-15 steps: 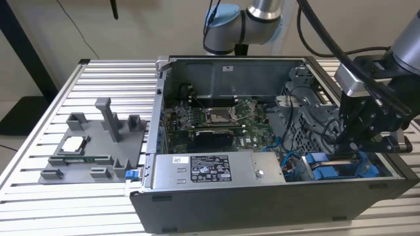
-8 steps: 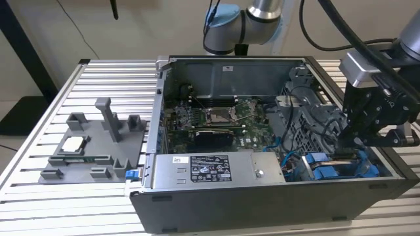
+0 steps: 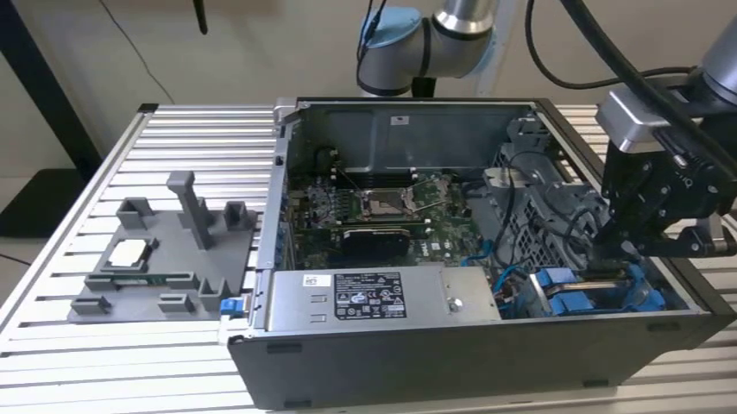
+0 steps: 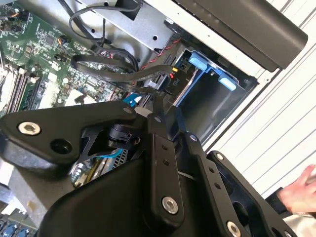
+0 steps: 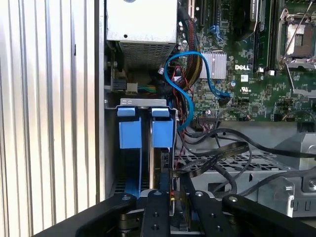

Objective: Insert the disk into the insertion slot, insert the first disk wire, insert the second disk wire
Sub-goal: 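Insert the second disk wire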

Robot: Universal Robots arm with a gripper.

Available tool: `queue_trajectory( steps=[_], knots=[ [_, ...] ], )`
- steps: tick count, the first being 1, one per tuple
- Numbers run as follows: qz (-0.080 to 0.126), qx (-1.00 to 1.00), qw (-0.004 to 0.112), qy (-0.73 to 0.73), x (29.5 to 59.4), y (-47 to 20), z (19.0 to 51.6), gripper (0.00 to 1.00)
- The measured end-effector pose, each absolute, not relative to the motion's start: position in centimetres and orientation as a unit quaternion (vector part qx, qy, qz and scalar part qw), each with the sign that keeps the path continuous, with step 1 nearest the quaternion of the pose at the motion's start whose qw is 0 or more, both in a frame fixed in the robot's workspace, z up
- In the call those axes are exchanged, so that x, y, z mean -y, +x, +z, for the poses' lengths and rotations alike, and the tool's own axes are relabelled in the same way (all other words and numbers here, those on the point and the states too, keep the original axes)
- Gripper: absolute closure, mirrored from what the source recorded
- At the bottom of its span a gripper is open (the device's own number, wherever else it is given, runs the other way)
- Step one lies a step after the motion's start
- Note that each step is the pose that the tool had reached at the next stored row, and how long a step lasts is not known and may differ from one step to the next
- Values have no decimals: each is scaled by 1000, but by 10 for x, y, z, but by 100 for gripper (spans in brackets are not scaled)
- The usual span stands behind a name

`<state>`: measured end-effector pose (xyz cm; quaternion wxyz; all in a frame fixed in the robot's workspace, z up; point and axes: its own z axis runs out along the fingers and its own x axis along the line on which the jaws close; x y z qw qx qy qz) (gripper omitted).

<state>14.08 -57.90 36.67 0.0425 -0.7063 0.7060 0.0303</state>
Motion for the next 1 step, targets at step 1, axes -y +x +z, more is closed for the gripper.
queue_trajectory(
  steps=[1],
  knots=[
    [30, -706, 42, -706, 579, 141, 367, 76]
  ],
)
